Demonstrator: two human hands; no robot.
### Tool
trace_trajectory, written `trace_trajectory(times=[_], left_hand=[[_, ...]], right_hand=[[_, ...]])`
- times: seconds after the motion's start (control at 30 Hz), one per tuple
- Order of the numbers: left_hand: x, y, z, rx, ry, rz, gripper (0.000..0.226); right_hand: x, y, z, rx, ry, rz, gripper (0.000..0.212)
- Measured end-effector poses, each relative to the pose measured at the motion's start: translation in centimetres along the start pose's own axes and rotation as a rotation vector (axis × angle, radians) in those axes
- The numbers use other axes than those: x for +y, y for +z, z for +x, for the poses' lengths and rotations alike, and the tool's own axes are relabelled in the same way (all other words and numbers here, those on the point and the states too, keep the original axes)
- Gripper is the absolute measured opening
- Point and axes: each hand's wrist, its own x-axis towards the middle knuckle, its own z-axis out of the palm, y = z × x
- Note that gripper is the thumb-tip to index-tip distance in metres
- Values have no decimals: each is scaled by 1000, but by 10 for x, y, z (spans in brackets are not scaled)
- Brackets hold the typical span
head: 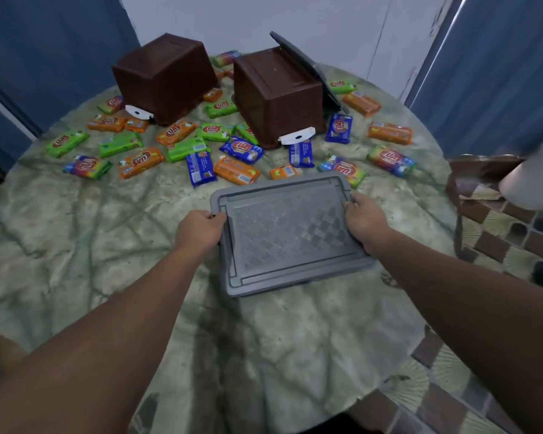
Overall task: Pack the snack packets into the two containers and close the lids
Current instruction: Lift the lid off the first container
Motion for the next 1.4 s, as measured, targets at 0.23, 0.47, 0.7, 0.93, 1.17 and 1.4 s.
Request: trace_trajectory(times=[0.23,0.47,0.7,0.93,1.17,1.4], left_hand=[[18,31,-39,-97,-8,63,46],[43,49,-65,-499,-172,19,42],[49,66,-76,-608,-228,100,41],[52,74,-77,-562,-108,337,39],[51,41,-51,-126,137,291,33],[27,-20,-5,-137,347,34,52]], right_hand=[[38,-39,-2,-13,30,-72,42],[68,-66,1,23,45,-240,40],[84,-65,-10,-37,139,-482,56],[81,-56,-19,-17,162,-514,53],[30,-35,-14,21,-159,-222,61],[-57,22,-23,-43,-377,35,59]])
